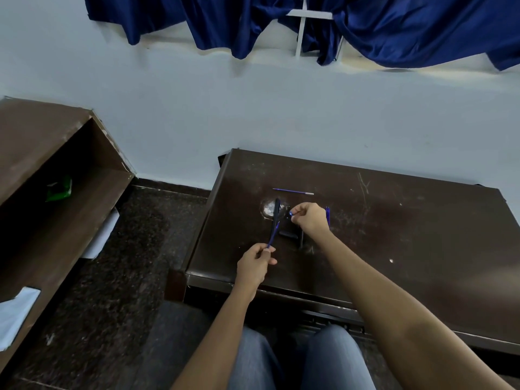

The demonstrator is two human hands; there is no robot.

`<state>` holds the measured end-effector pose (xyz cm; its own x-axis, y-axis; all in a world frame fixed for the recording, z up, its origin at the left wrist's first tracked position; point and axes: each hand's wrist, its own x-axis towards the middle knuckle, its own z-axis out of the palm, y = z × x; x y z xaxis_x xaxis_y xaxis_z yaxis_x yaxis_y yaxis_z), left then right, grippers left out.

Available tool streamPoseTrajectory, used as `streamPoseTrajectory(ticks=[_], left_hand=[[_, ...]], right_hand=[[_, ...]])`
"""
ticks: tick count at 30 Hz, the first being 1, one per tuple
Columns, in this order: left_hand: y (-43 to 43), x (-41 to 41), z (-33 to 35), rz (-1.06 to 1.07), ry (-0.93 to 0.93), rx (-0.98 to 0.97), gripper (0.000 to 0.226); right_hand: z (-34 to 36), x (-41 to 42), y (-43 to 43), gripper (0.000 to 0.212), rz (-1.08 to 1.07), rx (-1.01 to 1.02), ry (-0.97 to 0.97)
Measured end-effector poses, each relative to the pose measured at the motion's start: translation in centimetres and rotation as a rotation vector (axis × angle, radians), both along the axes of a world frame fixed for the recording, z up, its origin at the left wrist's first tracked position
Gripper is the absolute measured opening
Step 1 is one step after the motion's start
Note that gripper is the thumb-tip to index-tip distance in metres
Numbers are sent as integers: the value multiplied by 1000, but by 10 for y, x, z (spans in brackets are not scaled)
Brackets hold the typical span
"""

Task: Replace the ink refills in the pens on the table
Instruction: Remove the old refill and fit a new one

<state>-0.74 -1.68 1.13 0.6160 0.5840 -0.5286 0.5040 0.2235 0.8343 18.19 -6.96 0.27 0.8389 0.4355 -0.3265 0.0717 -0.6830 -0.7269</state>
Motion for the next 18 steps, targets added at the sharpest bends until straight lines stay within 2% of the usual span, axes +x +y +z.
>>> streamPoseTrajectory(ticks=[6,12,15,18], left_hand=[[2,2,-4,-1,14,-7,17],[4,4,-7,4,21,-13,17],[6,9,-8,10,29,-24,17],[8,15,-9,20,25,-25,18]], right_hand=[[-15,-3,10,25,283,-251,-90],[-22,-6,9,27,359,-293,-134],[-19,-9,5,26,328,-234,-148],[-9,-21,0,21,137,-12,-86]])
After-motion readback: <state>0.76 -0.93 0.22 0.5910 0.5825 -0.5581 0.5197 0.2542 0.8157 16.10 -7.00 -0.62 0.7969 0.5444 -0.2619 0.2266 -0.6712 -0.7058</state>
